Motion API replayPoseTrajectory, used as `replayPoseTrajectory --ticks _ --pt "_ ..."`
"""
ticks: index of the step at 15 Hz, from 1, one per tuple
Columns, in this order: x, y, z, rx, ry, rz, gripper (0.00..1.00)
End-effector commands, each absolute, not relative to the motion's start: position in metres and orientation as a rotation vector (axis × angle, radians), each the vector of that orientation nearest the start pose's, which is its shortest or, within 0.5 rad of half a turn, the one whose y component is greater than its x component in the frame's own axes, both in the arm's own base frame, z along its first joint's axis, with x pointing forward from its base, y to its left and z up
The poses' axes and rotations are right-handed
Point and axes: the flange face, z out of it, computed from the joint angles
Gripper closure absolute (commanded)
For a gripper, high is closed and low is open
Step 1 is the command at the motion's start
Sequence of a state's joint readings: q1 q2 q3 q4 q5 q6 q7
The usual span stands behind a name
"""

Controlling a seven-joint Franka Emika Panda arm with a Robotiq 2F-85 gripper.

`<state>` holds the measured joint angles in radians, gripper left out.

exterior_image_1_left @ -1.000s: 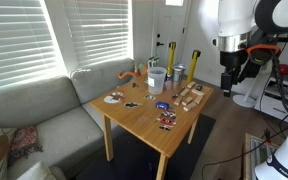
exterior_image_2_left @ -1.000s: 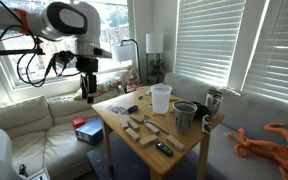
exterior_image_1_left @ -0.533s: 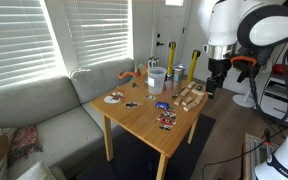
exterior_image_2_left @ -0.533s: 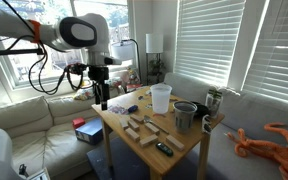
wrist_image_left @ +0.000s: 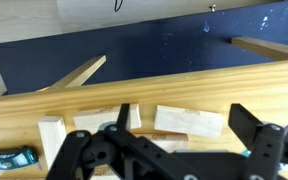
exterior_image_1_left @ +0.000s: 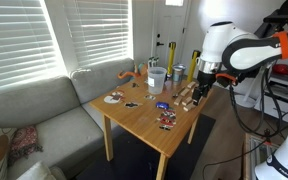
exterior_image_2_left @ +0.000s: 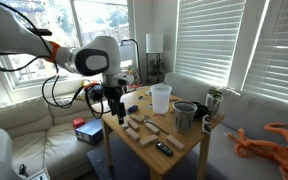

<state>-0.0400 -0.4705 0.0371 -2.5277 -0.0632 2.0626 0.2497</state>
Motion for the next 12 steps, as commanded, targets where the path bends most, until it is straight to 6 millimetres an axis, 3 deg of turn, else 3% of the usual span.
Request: replayPoseTrajectory --ticks 1,12 --pt "0.4 -0.009 0.419 -3.148 0.32 -0.085 0.0" --pt "0.41 -0.004 0.397 -3.059 0.311 -0.212 0.0"
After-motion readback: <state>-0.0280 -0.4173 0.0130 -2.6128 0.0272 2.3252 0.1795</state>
